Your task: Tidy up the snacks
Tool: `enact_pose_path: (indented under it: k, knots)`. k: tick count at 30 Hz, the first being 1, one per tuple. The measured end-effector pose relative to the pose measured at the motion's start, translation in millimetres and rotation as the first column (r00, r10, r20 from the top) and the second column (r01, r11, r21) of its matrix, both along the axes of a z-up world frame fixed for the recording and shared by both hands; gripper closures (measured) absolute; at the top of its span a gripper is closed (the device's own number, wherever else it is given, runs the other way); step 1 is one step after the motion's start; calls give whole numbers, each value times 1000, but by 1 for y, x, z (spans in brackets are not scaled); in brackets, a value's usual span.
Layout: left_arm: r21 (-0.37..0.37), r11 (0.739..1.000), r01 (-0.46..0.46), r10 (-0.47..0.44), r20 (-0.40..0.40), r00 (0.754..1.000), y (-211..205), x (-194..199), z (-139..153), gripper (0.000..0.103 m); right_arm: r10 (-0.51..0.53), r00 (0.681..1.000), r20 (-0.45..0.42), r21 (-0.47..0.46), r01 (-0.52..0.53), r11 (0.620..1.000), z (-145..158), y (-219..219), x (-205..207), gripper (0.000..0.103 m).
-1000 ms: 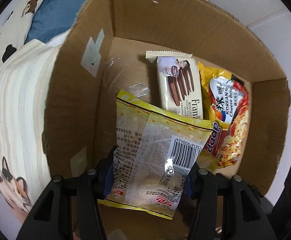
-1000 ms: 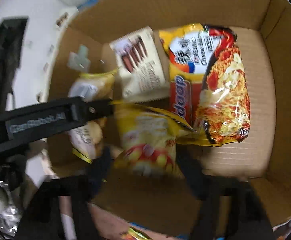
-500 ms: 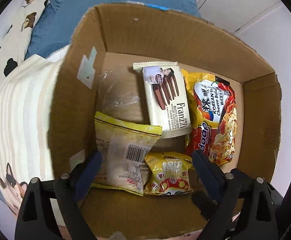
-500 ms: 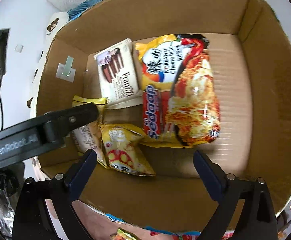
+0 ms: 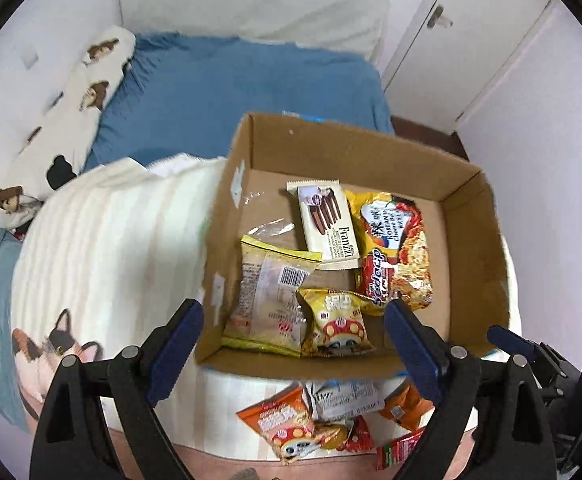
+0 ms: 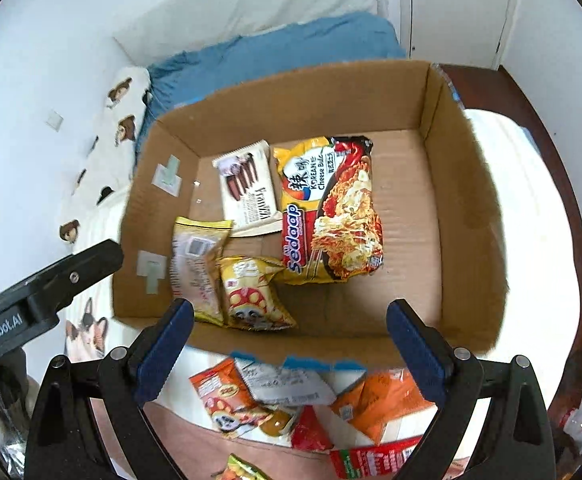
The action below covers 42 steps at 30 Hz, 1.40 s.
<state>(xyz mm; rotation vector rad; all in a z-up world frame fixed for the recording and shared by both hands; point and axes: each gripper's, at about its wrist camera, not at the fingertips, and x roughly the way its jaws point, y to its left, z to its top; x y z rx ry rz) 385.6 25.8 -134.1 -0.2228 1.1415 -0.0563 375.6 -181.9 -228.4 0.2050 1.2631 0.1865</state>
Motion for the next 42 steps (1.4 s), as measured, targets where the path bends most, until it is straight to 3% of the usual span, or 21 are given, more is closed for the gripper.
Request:
enact_pose_path:
  k: [5, 9, 11, 15, 18, 22, 26, 31, 33, 37, 39, 42]
  knots:
    - [-25, 999, -20, 22, 66, 998, 6, -38, 23, 10, -15, 999, 45, 51, 12, 999, 21, 0, -32, 4]
    - [-51, 998, -42, 45, 53, 998, 6, -67, 18, 10, -34, 999, 43, 95, 30, 995, 26, -7, -65, 4]
    - [-68, 995, -67, 68, 13, 998, 6, -84, 3, 10, -60, 998, 19, 117, 58, 991, 18, -14, -80, 4]
    - [-102, 991, -86, 74, -120, 990, 3, -101, -48, 10, -165, 980, -113, 196, 185, 963, -26, -44, -111, 4]
    - [-132, 987, -95, 64, -223, 973, -2, -105, -88, 10, -247, 945, -215, 214, 293, 932, -66, -67, -130, 4]
    - [-214, 961, -175, 88, -361, 928, -4, -102, -142, 10, -360, 885, -294, 197, 425, 884, -104, -94, -151, 4]
    - [-260, 930, -258, 125, -438, 890, -6, -98, -178, 10, -410, 867, -283, 174, 467, 867, -120, -102, -153, 4]
    - [-306, 881, -361, 175, -496, 850, -4, -89, -205, 11, -412, 886, -214, 146, 446, 883, -122, -92, -130, 4]
    - [-300, 873, -384, 204, -492, 847, -3, -86, -208, 16, -404, 892, -203, 133, 434, 891, -126, -86, -119, 4]
    - [-243, 916, -319, 186, -447, 875, -10, -83, -205, 43, -375, 899, -227, 111, 407, 907, -143, -73, -96, 28]
    - [-209, 942, -262, 156, -417, 895, -14, -83, -201, 47, -352, 906, -236, 87, 380, 921, -153, -63, -82, 35]
    - [-82, 990, -116, 80, -353, 932, -26, -88, -191, 47, -302, 926, -228, 33, 317, 948, -162, -53, -71, 50]
